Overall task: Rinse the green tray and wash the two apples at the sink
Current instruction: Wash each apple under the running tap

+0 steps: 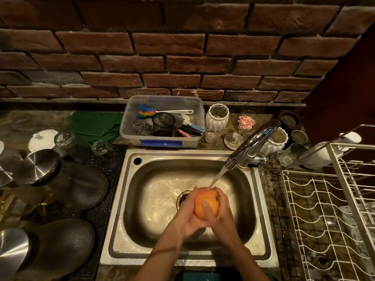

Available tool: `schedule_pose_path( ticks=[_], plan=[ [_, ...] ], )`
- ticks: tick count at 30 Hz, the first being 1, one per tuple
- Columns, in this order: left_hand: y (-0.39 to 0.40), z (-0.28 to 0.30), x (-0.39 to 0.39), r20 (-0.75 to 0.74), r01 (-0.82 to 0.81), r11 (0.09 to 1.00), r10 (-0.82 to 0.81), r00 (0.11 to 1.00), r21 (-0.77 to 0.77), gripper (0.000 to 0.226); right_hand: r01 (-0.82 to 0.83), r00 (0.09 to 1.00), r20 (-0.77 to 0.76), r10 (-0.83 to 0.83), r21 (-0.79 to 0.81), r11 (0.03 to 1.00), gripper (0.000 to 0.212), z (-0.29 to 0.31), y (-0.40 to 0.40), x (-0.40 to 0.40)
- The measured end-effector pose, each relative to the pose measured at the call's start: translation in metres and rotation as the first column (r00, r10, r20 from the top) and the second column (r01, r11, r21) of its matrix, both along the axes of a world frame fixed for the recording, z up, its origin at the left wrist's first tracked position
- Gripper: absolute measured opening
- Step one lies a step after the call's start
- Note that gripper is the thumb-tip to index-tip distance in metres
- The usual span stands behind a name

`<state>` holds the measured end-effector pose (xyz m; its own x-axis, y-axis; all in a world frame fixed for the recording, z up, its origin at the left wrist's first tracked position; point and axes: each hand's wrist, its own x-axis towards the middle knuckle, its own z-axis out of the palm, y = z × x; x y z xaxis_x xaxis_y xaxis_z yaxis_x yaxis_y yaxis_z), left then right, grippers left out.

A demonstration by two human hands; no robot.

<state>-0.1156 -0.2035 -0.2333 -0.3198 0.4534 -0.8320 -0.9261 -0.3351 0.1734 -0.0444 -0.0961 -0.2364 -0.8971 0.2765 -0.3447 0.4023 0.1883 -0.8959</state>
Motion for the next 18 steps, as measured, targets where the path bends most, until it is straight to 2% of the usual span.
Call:
schedule_pose_path(
  ticks=[4, 9, 13, 15, 18],
  plan=[
    [0.011, 0.002, 0.005, -0.294, -0.06, 0.989, 0.017, 0.956, -0.137, 0.033, 0.088, 0.996, 0.005, -0.088, 0.006, 0.996, 0.057, -0.002, -0.005, -0.008],
    [0.016, 0.009, 0.0, -0.402, -0.14, 0.969, 0.047, 0.914, -0.206, 0.032, 0.237, 0.97, -0.038, -0.242, -0.094, 0.967, 0.041, 0.001, -0.013, -0.026],
    [0.017, 0.008, -0.002, -0.499, -0.11, 0.929, -0.088, 0.862, -0.355, 0.022, 0.339, 0.941, 0.049, -0.335, -0.133, 0.931, 0.032, -0.003, -0.02, -0.034],
    [0.016, 0.005, 0.002, -0.545, -0.083, 0.91, -0.167, 0.822, -0.406, 0.019, 0.407, 0.911, 0.145, -0.386, -0.166, 0.898, 0.03, -0.006, -0.021, -0.033],
    [0.015, 0.0, 0.015, -0.638, -0.036, 0.85, -0.366, 0.678, -0.526, 0.026, 0.549, 0.826, 0.332, -0.456, -0.294, 0.782, 0.056, -0.014, -0.018, -0.031]
  ],
)
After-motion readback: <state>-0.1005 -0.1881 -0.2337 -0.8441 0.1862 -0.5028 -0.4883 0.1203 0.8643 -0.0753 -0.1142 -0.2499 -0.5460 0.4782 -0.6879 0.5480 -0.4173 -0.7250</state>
